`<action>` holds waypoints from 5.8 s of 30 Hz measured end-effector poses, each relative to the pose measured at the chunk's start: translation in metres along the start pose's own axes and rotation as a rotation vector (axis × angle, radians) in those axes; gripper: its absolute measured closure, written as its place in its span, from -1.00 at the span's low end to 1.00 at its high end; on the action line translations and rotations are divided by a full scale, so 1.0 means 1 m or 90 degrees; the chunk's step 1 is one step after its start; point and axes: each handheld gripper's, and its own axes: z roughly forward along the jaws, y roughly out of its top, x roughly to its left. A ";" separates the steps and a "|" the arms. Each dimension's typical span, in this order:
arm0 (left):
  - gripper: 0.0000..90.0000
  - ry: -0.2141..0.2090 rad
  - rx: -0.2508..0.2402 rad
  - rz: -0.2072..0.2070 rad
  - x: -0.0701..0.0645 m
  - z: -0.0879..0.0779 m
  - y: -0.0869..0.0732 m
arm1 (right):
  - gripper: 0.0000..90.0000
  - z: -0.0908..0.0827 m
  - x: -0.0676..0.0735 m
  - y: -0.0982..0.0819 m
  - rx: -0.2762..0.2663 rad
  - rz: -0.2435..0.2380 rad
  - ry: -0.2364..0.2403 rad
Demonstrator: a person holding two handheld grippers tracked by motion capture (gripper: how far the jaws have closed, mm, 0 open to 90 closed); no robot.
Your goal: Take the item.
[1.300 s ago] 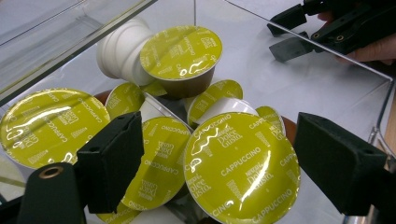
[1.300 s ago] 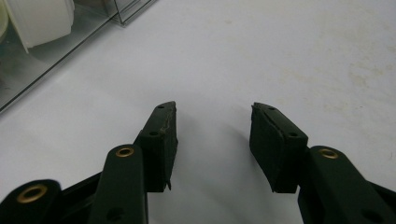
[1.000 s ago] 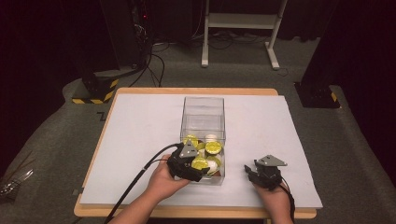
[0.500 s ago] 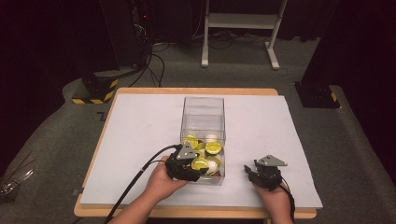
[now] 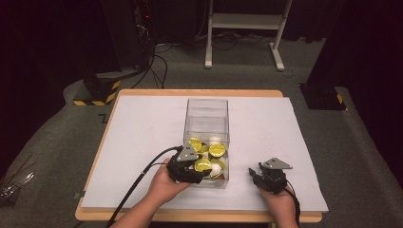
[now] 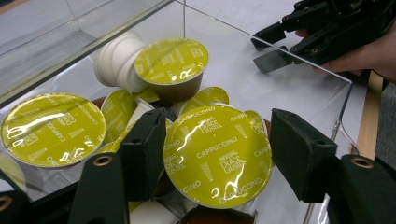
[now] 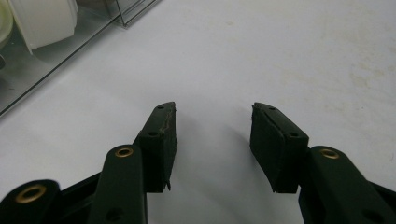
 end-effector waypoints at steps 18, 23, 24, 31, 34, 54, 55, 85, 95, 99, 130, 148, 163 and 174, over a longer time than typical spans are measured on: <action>-0.15 -0.002 -0.028 0.002 0.001 -0.003 0.002 | 0.13 0.000 0.000 0.000 0.001 -0.001 0.000; -0.15 -0.007 -0.034 -0.001 0.001 -0.004 0.002 | 0.13 0.000 0.000 0.000 0.002 -0.001 0.000; -0.15 -0.008 -0.035 -0.003 0.002 -0.004 0.002 | 0.13 0.000 0.000 0.000 0.002 0.000 0.001; -0.15 -0.010 -0.043 -0.004 0.002 -0.006 0.003 | 0.13 0.000 0.000 0.000 0.003 -0.001 0.000; -0.15 -0.014 -0.048 -0.006 0.002 -0.006 0.003 | 0.13 0.000 0.000 0.000 0.003 -0.001 0.000; -0.15 0.001 -0.096 -0.005 0.009 -0.018 0.008 | 0.13 0.001 0.000 0.000 0.002 0.000 0.000; -0.15 0.004 -0.100 -0.005 0.010 -0.020 0.009 | 0.13 0.001 0.000 0.000 0.002 -0.001 0.000; -0.15 0.046 -0.150 -0.034 0.032 -0.045 -0.001 | 0.13 0.000 0.002 0.000 0.004 -0.002 -0.005; -0.15 0.060 -0.162 -0.044 0.039 -0.056 -0.007 | 0.13 0.000 0.002 0.000 0.004 -0.001 -0.006; -0.15 0.065 -0.167 -0.052 0.043 -0.061 -0.012 | 0.13 0.000 0.001 0.000 0.005 -0.001 -0.006; -0.15 0.120 -0.136 -0.101 0.078 -0.075 -0.064 | 0.13 0.001 0.001 0.000 0.005 -0.001 -0.006; -0.15 0.189 -0.098 -0.140 0.108 -0.070 -0.083 | 0.13 0.001 0.001 0.000 0.004 0.000 -0.002; -0.15 0.228 -0.060 -0.147 0.131 -0.059 -0.076 | 0.13 0.001 0.000 0.000 0.004 0.000 0.000; -0.15 0.256 -0.031 -0.175 0.152 -0.047 -0.081 | 0.13 0.001 0.000 0.000 0.005 0.001 0.002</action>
